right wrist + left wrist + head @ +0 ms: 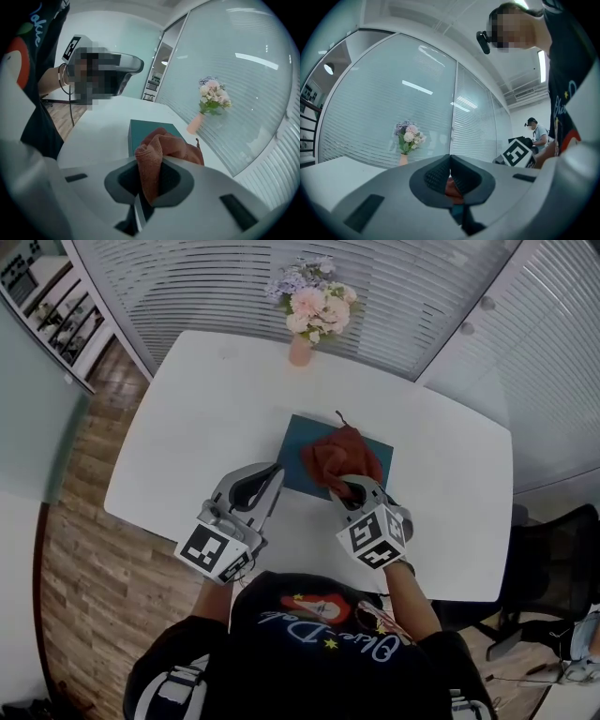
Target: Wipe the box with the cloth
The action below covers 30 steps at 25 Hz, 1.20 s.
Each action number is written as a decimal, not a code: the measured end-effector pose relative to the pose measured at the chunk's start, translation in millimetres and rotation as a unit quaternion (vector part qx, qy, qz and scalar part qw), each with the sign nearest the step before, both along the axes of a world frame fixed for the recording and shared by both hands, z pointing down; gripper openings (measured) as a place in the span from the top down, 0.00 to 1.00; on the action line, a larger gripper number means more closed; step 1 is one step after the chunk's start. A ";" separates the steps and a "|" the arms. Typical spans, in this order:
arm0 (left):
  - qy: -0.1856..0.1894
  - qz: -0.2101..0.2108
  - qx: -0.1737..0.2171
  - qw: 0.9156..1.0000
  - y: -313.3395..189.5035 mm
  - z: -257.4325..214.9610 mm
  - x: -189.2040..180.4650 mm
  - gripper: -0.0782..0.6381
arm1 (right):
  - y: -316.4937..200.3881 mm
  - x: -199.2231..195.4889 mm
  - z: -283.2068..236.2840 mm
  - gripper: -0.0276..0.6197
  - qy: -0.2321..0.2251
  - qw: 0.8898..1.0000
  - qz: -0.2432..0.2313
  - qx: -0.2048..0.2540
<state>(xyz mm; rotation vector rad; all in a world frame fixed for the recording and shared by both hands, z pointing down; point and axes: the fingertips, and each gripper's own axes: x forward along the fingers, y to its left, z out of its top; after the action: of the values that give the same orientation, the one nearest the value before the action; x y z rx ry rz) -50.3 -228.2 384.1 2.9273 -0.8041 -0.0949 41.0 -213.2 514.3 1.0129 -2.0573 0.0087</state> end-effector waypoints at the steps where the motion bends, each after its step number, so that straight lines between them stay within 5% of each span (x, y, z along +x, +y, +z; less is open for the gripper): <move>1: -0.002 0.001 0.002 1.000 -0.7 -0.9 2.1 0.89 | 1.5 3.5 -0.1 0.91 -0.003 1.000 0.005 0.000; 9: 0.000 -0.005 0.013 1.000 -3.6 -7.4 12.0 0.89 | 11.8 27.6 -0.2 0.91 -0.019 0.999 0.026 0.006; 22: -0.007 -0.021 0.014 1.000 9.2 -7.9 2.5 0.89 | 24.0 94.8 -4.7 0.91 -0.044 0.991 0.130 0.003; 30: -0.007 -0.047 0.018 0.999 17.3 -9.8 -18.5 0.89 | 6.6 95.5 -73.5 0.91 -0.065 0.980 0.152 0.114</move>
<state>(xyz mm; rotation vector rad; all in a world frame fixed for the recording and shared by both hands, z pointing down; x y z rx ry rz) -68.8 -210.9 374.3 2.9264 -0.9530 -0.0991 136.6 -206.6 440.8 1.4973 -2.0319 -0.0047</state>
